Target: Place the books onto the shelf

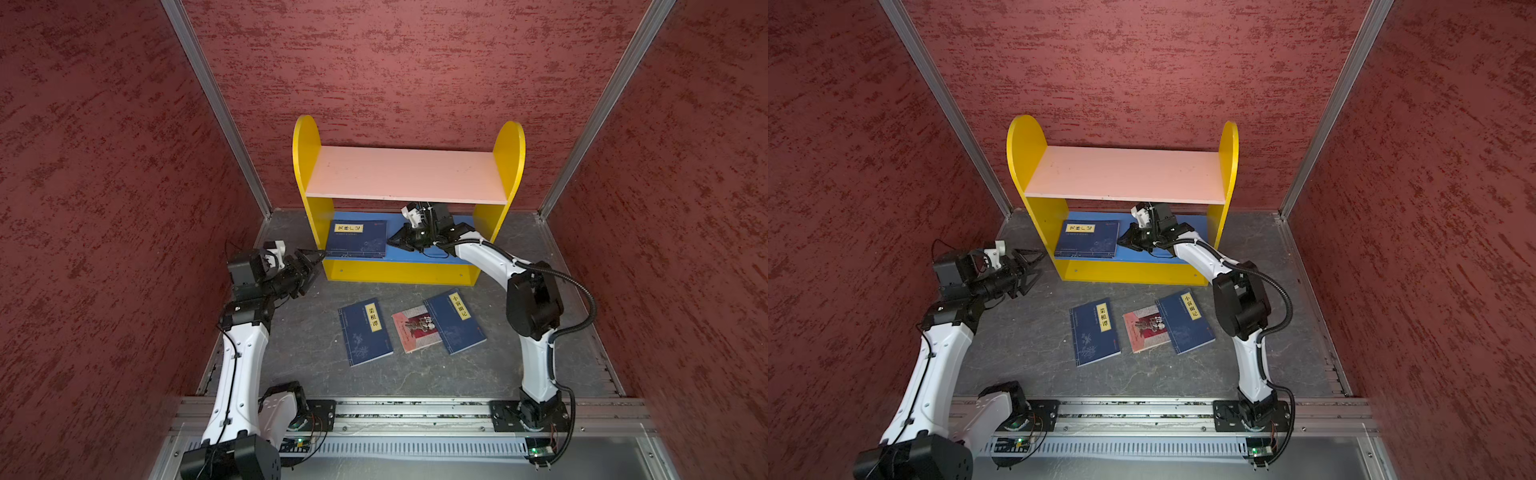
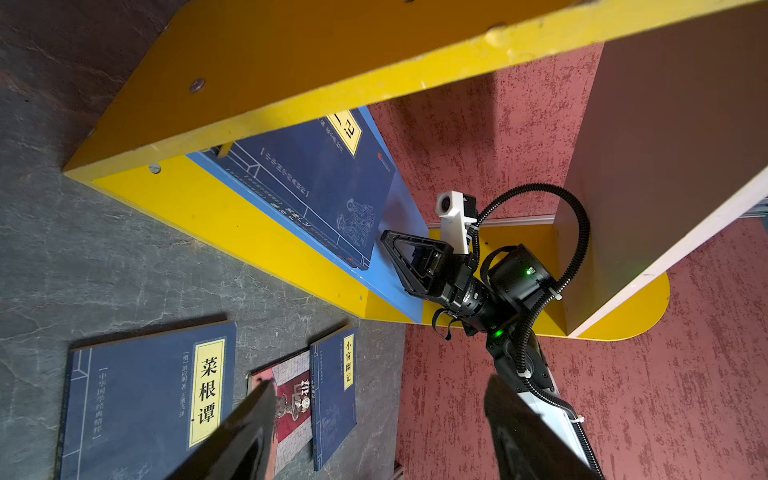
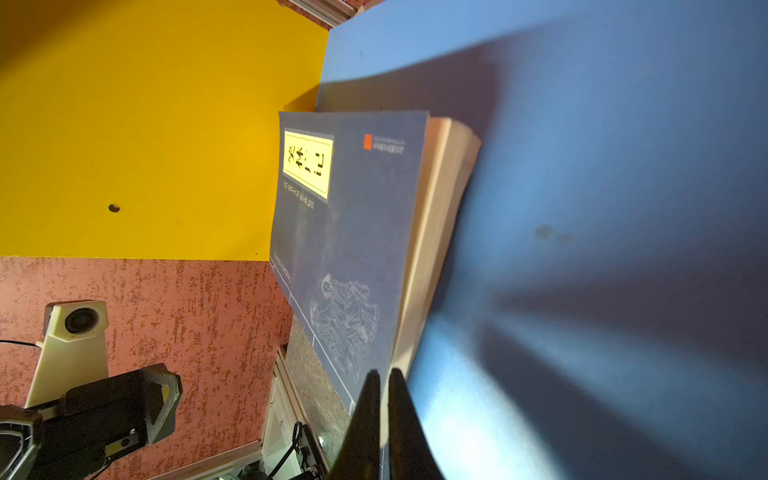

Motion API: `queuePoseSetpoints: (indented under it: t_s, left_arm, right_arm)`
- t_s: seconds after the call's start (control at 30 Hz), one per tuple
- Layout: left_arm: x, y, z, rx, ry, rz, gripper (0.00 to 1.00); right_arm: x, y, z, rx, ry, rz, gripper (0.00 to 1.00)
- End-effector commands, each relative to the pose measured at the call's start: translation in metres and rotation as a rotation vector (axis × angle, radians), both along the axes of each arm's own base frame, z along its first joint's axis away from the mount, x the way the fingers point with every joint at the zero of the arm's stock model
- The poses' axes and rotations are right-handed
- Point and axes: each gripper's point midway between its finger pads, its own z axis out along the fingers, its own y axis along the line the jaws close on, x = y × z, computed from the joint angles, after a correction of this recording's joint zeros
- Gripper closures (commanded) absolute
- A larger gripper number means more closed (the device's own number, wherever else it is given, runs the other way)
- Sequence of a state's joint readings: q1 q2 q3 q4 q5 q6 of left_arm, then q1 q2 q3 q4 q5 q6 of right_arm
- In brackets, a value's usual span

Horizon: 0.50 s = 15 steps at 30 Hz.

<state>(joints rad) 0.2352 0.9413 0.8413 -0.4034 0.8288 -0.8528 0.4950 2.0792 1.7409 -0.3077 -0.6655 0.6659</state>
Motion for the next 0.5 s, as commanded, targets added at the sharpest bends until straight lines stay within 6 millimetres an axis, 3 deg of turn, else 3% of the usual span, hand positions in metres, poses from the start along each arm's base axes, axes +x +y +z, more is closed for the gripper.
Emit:
queuePoseSetpoints:
  t_s: [0.0,0.47]
  left_arm:
    - [-0.001,0.002,-0.002,0.0,-0.002,0.004,0.21]
    - [-0.001,0.002,-0.003,-0.002,-0.003,0.005,0.21]
  right_arm:
    - [-0.004,0.001,0.009,0.018,-0.032,0.008,0.93]
    - [-0.006,0.01,-0.006,0.031,0.019,0.045,0.93]
